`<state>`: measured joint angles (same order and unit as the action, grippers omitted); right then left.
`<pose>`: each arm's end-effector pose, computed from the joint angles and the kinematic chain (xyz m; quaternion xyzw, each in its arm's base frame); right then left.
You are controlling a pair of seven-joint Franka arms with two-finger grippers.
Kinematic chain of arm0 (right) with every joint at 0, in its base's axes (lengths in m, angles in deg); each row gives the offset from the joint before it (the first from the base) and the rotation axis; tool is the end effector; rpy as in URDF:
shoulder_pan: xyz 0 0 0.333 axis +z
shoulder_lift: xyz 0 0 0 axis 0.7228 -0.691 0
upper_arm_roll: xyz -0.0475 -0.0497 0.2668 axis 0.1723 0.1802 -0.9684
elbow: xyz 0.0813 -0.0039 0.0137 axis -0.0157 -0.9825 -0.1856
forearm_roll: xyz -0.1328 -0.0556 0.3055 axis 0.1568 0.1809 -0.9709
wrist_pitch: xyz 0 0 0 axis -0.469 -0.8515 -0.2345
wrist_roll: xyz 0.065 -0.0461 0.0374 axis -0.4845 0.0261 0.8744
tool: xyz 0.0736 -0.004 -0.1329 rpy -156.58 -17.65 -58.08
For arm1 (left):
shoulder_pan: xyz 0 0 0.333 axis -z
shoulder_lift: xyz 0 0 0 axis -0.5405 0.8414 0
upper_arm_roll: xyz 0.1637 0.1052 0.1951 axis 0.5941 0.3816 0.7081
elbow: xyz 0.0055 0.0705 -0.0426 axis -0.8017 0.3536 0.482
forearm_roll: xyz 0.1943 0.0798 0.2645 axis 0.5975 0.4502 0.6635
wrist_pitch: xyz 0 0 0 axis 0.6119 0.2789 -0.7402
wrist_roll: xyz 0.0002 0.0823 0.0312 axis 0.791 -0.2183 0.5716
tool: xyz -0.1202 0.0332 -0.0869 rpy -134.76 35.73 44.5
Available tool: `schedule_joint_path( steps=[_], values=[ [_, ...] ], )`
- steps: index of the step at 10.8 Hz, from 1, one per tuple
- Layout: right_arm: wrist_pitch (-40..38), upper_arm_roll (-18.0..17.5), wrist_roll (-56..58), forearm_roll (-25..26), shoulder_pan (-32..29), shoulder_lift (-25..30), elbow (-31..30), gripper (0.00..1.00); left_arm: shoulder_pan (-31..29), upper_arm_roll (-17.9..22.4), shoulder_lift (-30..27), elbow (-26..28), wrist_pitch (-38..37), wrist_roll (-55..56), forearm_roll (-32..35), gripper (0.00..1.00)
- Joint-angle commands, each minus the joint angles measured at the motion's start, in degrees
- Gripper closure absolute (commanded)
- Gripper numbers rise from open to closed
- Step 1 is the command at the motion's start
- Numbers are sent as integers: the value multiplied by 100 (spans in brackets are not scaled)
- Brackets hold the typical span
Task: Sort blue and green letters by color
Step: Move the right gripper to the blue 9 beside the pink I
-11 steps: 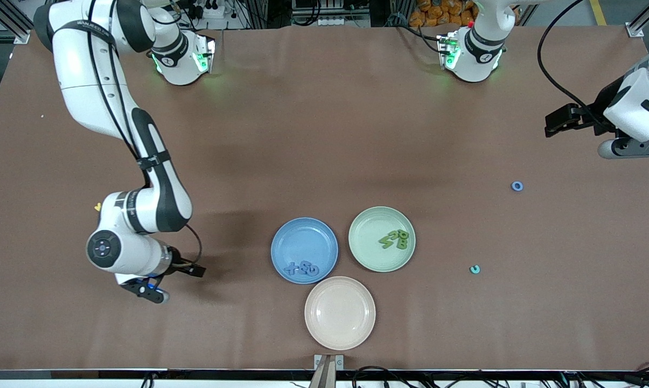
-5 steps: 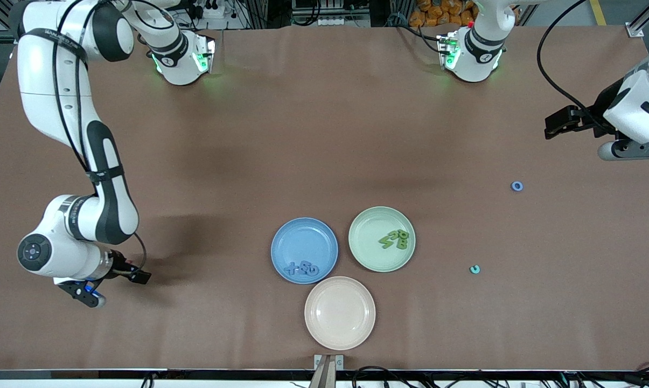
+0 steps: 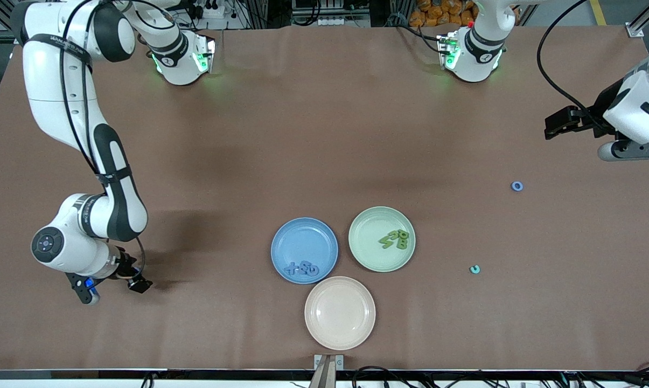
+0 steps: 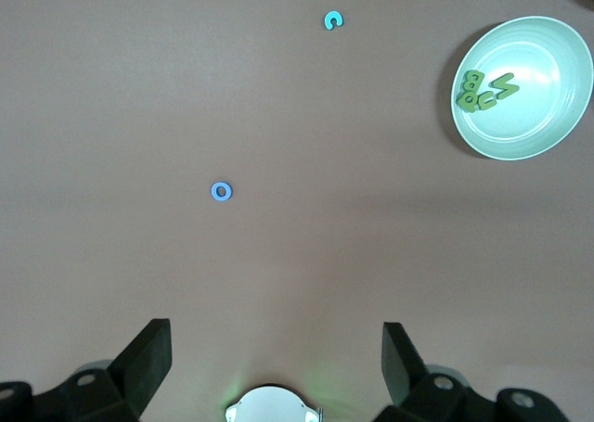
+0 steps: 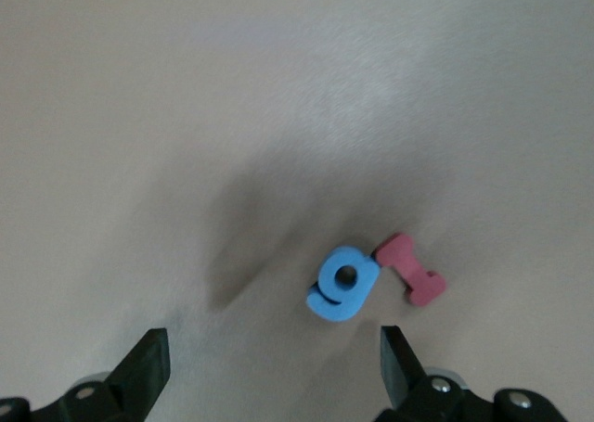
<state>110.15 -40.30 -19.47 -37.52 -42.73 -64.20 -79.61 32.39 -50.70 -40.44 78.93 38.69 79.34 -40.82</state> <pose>0.6632 -0.0272 0.1556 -0.9061 0.4217 -0.0240 0.0235 0.4900 -0.0587 0.5318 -0.9973 -0.0098 0.0714 0.0108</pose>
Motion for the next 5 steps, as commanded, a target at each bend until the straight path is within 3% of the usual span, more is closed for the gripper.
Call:
schedule_joint_path(
  steps=[1, 5],
  values=[
    [-65, -27, -223, -73, -407, 108, -26, 0, -38, 0, 17, -12, 37, -155, -79, 0],
    [-30, -35, -747, -73, -243, 72, -26, 0, -38, 0, 26, -12, 37, -155, -88, 0]
  ],
)
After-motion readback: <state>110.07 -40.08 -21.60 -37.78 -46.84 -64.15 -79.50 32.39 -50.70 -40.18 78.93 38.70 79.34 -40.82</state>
